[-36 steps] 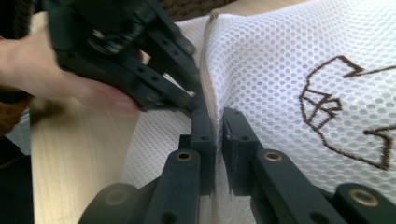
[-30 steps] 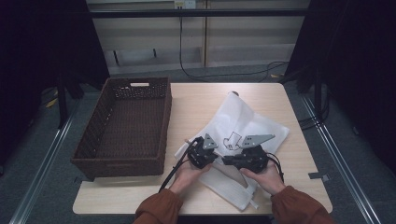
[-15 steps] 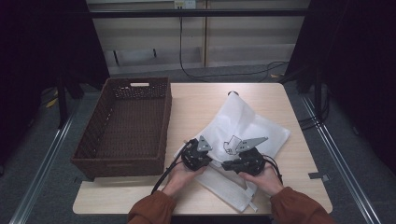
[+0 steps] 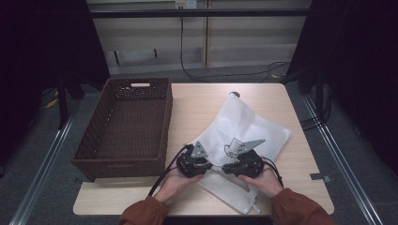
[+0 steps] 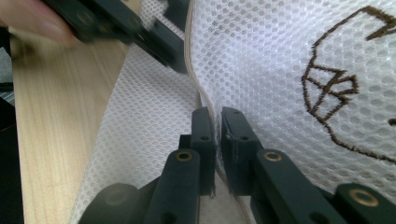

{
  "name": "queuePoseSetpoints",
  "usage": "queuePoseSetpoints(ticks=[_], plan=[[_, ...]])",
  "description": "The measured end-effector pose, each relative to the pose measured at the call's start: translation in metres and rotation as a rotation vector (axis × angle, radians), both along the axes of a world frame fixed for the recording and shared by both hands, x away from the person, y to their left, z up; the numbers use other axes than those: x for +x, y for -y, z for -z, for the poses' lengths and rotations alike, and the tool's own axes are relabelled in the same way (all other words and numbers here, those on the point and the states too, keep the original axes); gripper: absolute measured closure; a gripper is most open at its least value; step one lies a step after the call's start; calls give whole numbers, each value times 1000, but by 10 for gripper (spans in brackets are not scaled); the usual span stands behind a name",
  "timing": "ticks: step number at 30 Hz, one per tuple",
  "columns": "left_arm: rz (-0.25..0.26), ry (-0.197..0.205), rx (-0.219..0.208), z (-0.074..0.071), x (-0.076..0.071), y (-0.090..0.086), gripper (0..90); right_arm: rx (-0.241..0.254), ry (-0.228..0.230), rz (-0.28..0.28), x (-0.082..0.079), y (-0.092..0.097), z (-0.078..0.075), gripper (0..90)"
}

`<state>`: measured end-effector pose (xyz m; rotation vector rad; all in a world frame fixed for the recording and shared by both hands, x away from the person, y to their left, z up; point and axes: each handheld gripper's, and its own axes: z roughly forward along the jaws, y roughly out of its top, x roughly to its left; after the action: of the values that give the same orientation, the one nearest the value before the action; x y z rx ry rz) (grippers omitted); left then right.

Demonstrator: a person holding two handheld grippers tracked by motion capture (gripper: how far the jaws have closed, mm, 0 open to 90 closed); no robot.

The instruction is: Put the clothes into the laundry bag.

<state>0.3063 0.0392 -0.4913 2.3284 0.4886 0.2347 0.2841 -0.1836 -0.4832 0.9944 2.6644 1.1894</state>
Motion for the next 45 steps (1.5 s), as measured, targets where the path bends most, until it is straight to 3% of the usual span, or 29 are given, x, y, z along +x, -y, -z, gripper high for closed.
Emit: queuePoseSetpoints(ticks=[3,7,9,11,13,14,16,17,23,24,27,28,33,35,36,38,39,41,42,43,45], plan=[[-20,1,2,2,0,5,894,20,9,-4,-2,1,-3,807],[-50,9,-14,5,6,11,900,34,24,-6,-4,1,-5,853],[-111,14,-21,7,10,15,900,63,19,-11,-4,1,-7,867],[-130,33,-35,10,14,17,900,89,12,-9,-4,1,-9,875],[-158,2,-72,12,17,19,900,100,-3,-9,-4,2,-8,875],[-155,18,-47,11,17,19,900,89,-11,-13,-4,1,-6,875],[-160,18,-63,12,17,19,895,77,-24,-16,-3,-1,-3,874],[-146,22,-38,11,17,17,887,69,-31,-20,-3,-2,-1,874],[-129,3,-8,7,12,4,778,17,-62,-12,-2,-4,10,869],[-124,0,13,5,11,1,763,7,-61,-15,-2,-5,12,867],[-130,-4,-14,1,4,-6,718,2,-74,-12,-1,-6,15,865],[-127,8,10,-2,2,-8,700,4,-76,-11,-1,-6,15,866],[-92,2,-10,-12,-10,-17,660,-12,-70,-11,-1,-6,14,867],[-74,13,16,-17,-13,-21,650,-14,-72,-12,-1,-5,14,860],[-83,16,-10,-17,-16,-21,636,-14,-76,-12,-1,-5,14,860],[-49,21,-16,-22,-18,-25,639,-15,-68,-13,0,-4,14,860],[-48,16,-54,-25,-20,-26,651,-17,-67,-12,1,-3,14,861],[-17,36,-67,-32,-21,-26,658,-21,-73,-12,1,-3,14,861],[-23,43,-91,-34,-21,-25,669,-20,-74,-11,1,-2,14,861],[-23,45,-77,-35,-18,-25,676,-21,-74,-11,1,-2,14,859],[-54,36,-100,-33,-10,-23,669,-21,-66,-11,0,-3,14,849]])
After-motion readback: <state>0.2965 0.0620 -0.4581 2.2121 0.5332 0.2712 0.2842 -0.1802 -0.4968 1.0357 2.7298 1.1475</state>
